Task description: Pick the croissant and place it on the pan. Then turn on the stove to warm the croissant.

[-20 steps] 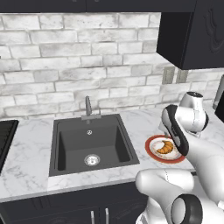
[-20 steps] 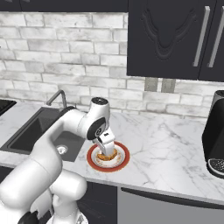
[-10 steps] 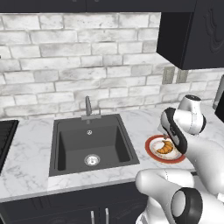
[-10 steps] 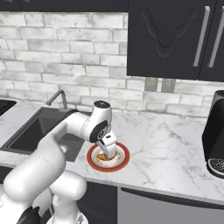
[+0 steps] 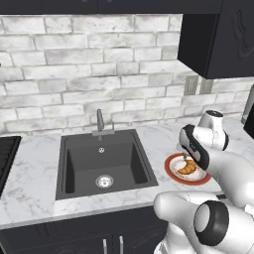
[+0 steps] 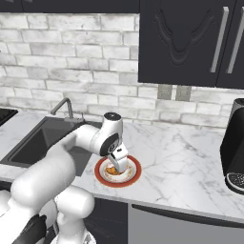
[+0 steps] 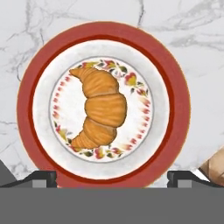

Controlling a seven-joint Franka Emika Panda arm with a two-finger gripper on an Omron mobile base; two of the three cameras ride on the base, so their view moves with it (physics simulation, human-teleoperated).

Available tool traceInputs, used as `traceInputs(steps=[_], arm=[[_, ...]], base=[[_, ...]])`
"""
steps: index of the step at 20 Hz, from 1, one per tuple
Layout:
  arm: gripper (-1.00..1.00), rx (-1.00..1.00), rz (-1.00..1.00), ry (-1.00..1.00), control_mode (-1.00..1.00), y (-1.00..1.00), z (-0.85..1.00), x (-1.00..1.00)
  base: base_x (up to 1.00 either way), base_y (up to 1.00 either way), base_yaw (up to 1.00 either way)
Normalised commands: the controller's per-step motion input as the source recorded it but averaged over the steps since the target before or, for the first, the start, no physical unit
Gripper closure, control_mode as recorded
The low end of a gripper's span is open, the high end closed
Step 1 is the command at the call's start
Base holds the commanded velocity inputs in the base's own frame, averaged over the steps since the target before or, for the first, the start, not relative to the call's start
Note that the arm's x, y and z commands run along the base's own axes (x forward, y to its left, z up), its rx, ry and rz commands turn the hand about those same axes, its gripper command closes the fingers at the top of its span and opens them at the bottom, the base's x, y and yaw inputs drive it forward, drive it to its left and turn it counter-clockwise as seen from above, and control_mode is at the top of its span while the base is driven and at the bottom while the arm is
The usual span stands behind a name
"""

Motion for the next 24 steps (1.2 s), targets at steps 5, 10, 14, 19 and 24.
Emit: traceInputs(steps=[5,10,14,19,24], arm=[[-1.00,0.00,0.00,0.00,-1.00,-0.07,-0.14,0.21],[-1.00,0.00,0.00,0.00,-1.00,-0.09,-0.11,0.22],[-1.00,0.00,0.00,0.00,-1.00,-0.05,-0.11,0.23],[-1.00,0.00,0.00,0.00,-1.00,-0.02,-0.16,0.15],[-1.00,0.00,0.00,0.00,-1.00,0.00,-0.22,0.01]], base=[[0.00,0.00,0.00],[0.00,0.00,0.00],[0.00,0.00,0.00],[0.00,0.00,0.00],[0.00,0.00,0.00]])
